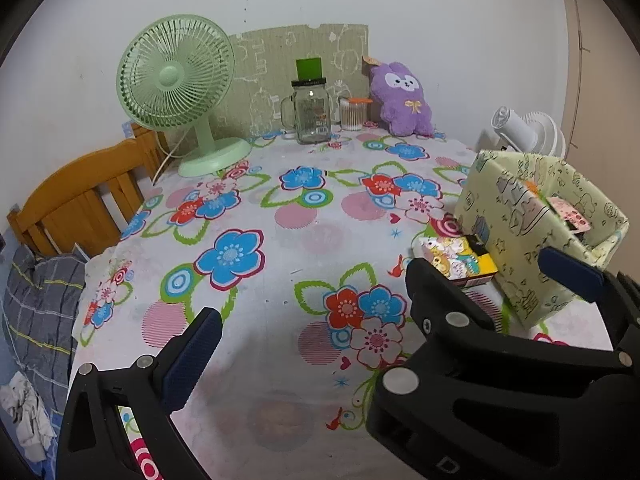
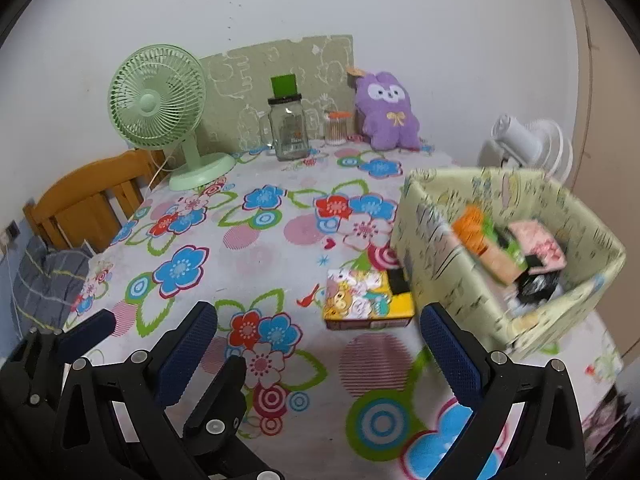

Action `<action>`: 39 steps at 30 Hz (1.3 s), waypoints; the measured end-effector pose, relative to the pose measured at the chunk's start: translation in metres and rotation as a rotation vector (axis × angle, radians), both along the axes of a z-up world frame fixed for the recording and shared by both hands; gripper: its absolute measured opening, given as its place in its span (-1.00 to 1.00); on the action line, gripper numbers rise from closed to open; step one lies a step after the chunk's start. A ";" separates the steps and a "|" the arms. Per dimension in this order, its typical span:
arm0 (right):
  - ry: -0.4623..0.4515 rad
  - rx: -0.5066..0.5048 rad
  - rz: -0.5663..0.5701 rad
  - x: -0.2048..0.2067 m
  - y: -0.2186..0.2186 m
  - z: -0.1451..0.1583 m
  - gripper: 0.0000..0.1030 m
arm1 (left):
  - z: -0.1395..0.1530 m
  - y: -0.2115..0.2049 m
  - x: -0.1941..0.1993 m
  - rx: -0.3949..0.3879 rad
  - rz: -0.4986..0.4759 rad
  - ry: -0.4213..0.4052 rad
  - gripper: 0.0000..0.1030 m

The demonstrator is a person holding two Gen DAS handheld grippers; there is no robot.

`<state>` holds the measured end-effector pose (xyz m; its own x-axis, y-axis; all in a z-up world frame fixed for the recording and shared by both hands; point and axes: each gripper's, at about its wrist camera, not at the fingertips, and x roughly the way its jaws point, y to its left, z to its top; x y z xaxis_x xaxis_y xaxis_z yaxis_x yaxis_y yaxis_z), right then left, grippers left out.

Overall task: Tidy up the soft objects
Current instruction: 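Withdraw both open tools up out of the gift box, then move the left tool toward the yellow cartoon box beside the gift box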

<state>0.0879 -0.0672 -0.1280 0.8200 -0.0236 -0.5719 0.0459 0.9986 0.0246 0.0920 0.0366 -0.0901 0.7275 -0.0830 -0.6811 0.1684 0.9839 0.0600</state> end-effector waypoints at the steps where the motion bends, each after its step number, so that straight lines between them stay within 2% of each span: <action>1: 0.008 0.011 -0.013 0.002 -0.001 -0.004 0.99 | -0.002 0.000 0.001 0.003 0.002 0.003 0.99; 8: 0.036 -0.007 -0.062 0.013 0.002 -0.021 0.97 | -0.020 0.003 0.015 0.019 0.002 0.034 0.99; 17: 0.068 0.020 -0.156 0.029 -0.004 -0.040 0.95 | -0.035 -0.002 0.033 0.056 -0.029 0.061 0.99; 33: 0.112 -0.046 -0.254 0.047 -0.011 -0.054 0.87 | -0.054 -0.011 0.053 0.057 -0.099 0.147 0.99; 36: 0.121 -0.055 -0.256 0.050 -0.011 -0.055 0.87 | -0.053 -0.012 0.053 0.069 -0.103 0.150 0.99; 39: 0.127 -0.060 -0.264 0.051 -0.013 -0.056 0.87 | -0.051 -0.015 0.053 0.113 -0.099 0.127 0.99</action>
